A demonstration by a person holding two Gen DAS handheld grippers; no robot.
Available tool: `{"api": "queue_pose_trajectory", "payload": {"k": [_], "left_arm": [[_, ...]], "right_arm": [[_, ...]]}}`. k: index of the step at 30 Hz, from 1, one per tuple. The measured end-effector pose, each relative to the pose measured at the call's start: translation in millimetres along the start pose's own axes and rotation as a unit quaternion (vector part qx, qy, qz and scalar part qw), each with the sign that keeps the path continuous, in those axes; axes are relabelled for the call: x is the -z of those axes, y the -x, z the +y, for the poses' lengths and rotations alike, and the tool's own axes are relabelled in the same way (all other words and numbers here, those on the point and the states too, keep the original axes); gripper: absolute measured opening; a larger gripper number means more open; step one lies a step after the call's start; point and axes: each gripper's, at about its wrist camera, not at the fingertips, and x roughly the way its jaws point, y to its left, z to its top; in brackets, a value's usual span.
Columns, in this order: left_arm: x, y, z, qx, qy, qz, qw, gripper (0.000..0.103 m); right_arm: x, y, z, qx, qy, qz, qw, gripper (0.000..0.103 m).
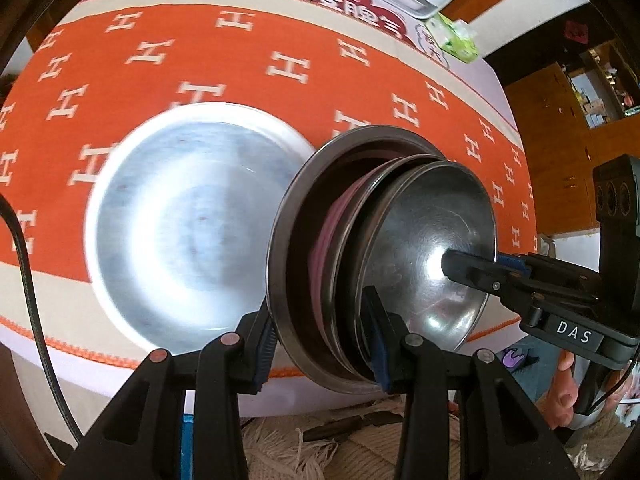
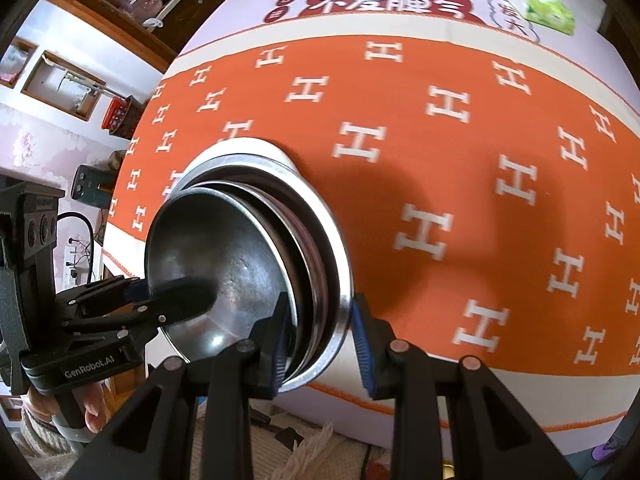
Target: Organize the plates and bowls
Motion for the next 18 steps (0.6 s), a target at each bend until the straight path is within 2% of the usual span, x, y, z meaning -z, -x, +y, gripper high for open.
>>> {"api": "queue_pose_trajectory", "payload": {"k": [8, 18], "left_arm": [[-7, 28, 49, -0.004, 0.005, -0.007, 1.0000, 0.038], [-20, 18, 90, -0.017, -0.001, 0.020, 0.9997, 0.038]], "right_arm": [[-10, -18, 48, -0.006, 0.003, 0.006, 1.000, 0.029], [-18, -48, 77, -0.005, -0.015, 0.016, 1.000, 0.029]]}}
